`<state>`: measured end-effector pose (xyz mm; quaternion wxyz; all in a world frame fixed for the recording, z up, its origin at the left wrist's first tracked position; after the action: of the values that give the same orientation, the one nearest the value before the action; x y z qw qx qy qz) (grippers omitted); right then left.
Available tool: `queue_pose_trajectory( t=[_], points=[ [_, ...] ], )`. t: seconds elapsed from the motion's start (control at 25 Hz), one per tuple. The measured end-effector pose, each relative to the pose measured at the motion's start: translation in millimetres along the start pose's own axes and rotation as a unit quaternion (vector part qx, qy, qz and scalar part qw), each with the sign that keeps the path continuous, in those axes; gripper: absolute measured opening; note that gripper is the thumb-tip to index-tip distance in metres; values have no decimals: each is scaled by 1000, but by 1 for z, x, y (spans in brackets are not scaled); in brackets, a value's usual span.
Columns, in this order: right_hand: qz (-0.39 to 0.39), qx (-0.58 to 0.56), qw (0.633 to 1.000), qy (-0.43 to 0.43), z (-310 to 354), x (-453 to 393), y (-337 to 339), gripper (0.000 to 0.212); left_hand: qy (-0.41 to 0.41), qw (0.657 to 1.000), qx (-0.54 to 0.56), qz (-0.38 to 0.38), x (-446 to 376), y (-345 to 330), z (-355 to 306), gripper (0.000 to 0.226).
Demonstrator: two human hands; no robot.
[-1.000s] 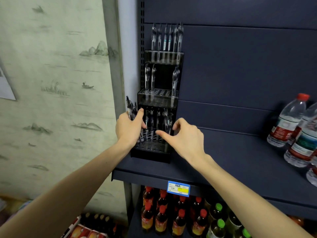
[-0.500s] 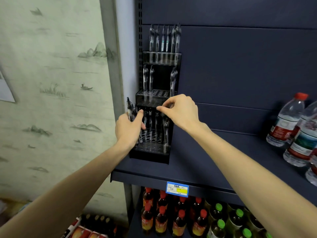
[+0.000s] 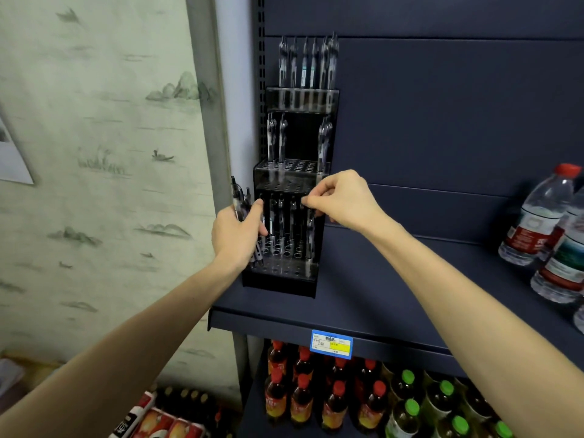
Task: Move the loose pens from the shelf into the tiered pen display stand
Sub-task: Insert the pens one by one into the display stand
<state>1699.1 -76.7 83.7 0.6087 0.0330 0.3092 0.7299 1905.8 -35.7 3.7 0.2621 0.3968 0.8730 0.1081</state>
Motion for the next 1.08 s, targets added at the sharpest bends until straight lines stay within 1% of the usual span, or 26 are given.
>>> queue_pose_trajectory(
  t=[0.08, 0.16, 0.24, 0.32, 0.44, 0.52, 0.6, 0.72, 0.8, 1.0, 1.08],
  points=[
    [-32, 9, 999, 14, 3, -6, 4, 22, 4, 1000, 3, 4, 0, -1, -1, 60],
    [-61, 89, 994, 27, 7, -13, 5, 23, 6, 1000, 1, 5, 0, -2, -2, 59],
    [-68, 160, 984, 24, 12, -19, 0, 23, 7, 1000, -3, 6, -1, -3, -3, 58],
    [-67, 201, 977, 23, 17, -22, -5, 20, 4, 1000, 4, 7, -1, -4, -5, 57],
    [-53, 181, 982, 16, 17, -19, -6, 7, -1, 1000, 14, 7, -1, -4, -7, 57],
    [-69, 160, 985, 15, 14, -16, -3, 7, 0, 1000, 14, 6, -1, -4, -7, 58],
    [-82, 173, 981, 27, 14, -15, -4, 14, 2, 1000, 16, 5, -2, -4, -6, 57],
    [-113, 215, 969, 48, 17, -15, -6, 33, 4, 1000, 17, 4, -2, -5, -5, 58],
    [-116, 225, 966, 47, 19, -18, -8, 36, 1, 1000, 15, 3, -3, -5, -5, 57],
    [-78, 218, 973, 12, 22, -25, -9, 15, -3, 1000, 4, 0, 1, -6, -6, 57],
    [-72, 205, 976, 1, 21, -24, -8, 11, -3, 1000, -1, -4, 2, -4, -6, 58]
  ],
)
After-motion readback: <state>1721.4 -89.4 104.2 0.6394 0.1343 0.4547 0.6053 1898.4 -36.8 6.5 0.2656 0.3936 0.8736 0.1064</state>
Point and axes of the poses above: each hand's wrist, its own x-axis away from the middle knuckle, its own y-axis out of the back of the hand, z = x × y, the point moved 4 cm from there along -x, towards the middle knuckle, and after that the axes turned 13 degrees about -x, right-handed, at the moved point
